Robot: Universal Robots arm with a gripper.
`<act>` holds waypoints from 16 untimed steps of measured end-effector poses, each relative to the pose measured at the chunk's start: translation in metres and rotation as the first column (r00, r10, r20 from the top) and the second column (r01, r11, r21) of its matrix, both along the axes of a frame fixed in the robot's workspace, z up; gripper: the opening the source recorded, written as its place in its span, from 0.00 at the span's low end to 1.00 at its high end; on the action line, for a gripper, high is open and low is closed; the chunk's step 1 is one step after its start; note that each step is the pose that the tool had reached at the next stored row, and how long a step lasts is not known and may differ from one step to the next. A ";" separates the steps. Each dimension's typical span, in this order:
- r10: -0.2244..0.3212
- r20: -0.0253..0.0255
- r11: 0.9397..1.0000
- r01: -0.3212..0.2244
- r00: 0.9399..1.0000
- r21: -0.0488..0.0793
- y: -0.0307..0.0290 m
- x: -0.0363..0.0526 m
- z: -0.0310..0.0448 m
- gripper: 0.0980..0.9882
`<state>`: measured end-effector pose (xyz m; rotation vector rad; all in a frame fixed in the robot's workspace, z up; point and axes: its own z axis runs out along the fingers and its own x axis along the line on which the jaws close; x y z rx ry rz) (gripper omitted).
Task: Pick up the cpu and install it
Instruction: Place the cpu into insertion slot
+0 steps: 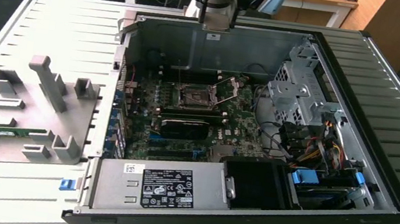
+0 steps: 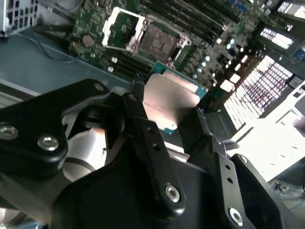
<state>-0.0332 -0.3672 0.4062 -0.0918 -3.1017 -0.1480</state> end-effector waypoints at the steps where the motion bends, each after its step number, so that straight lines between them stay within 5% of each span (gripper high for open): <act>1: 0.000 0.000 1.000 0.000 1.000 0.000 0.0000 0.0004 0.0000 0.50; 11: -0.052 0.000 0.999 0.052 0.999 0.000 0.0001 0.0005 -0.0003 0.50; 12: -0.110 0.000 0.994 0.110 0.994 0.000 0.0001 0.0005 -0.0006 0.50; 16: -0.174 0.000 0.985 0.174 0.985 0.000 0.0001 0.0005 -0.0008 0.50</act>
